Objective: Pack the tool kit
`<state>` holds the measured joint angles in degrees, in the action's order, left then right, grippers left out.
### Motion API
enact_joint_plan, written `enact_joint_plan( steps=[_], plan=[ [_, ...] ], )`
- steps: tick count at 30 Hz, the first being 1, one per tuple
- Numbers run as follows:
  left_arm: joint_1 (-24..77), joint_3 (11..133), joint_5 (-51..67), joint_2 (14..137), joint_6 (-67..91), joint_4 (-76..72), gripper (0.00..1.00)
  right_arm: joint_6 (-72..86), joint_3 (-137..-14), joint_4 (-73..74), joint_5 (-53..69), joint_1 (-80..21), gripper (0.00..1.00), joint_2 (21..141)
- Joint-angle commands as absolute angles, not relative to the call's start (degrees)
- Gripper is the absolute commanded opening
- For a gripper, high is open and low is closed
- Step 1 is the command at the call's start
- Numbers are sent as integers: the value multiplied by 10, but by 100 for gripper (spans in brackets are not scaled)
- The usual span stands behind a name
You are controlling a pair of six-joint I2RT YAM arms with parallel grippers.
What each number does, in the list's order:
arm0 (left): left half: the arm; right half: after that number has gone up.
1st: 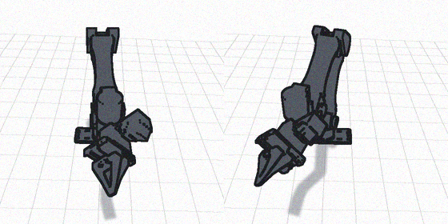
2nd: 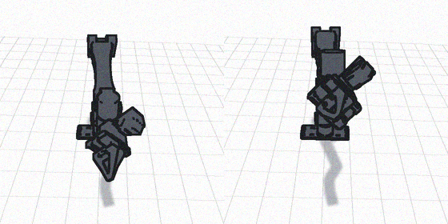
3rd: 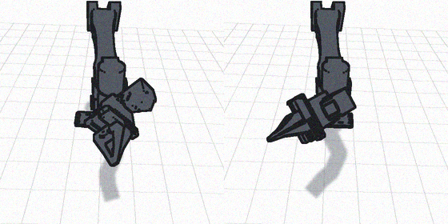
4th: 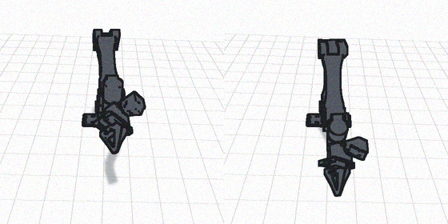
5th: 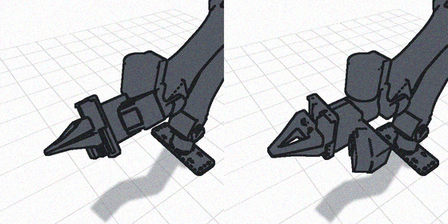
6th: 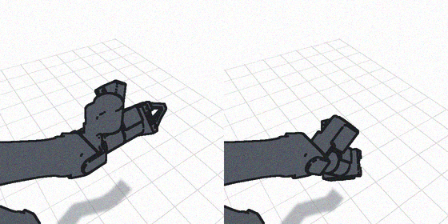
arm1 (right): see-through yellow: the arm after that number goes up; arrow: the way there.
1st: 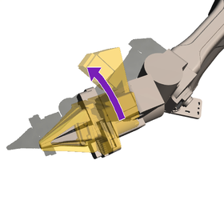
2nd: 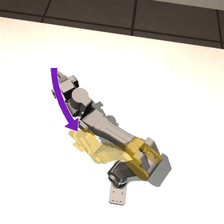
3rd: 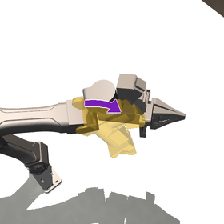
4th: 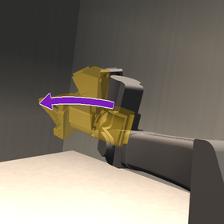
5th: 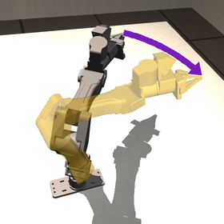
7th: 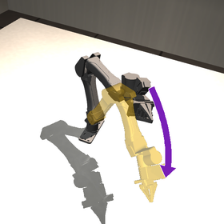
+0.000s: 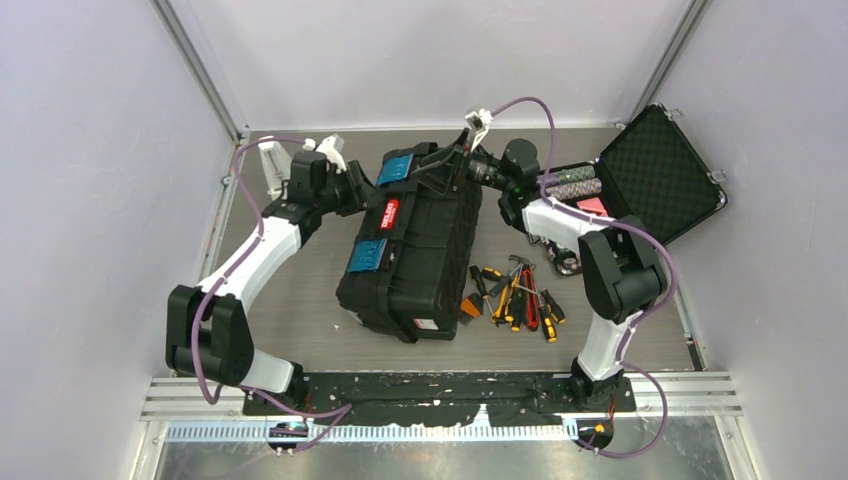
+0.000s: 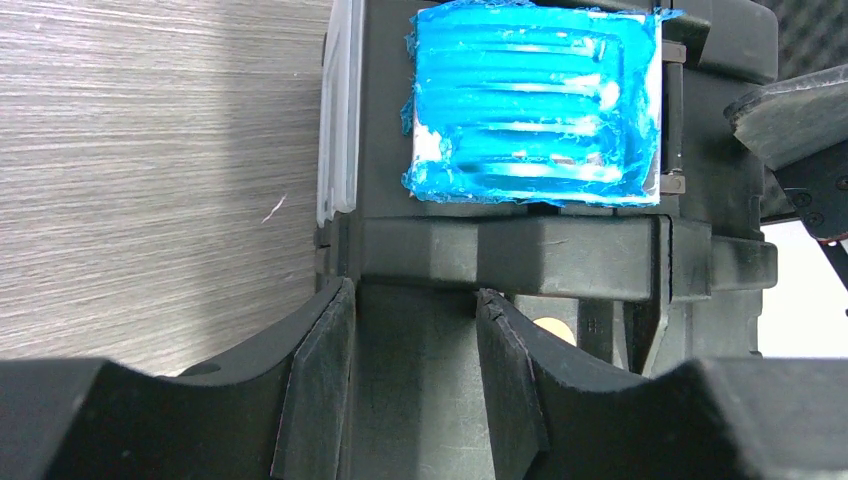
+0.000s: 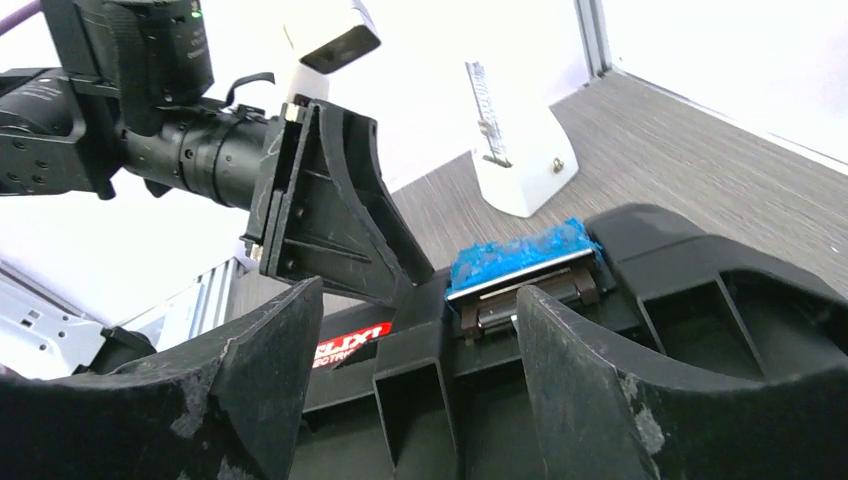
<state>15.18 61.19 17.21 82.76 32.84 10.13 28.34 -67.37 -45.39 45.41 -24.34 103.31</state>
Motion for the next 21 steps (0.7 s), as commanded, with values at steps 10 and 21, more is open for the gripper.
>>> enact_joint_plan(
  steps=[10, 21],
  plan=[
    [163, 586, 144, 817, 320, 160, 55, 281, -682, -388, 461, -241, 76, 1013],
    [150, 570, 109, 663, 325, 219, 92, 156, -725, -46, 344, -249, 79, 835]
  ],
)
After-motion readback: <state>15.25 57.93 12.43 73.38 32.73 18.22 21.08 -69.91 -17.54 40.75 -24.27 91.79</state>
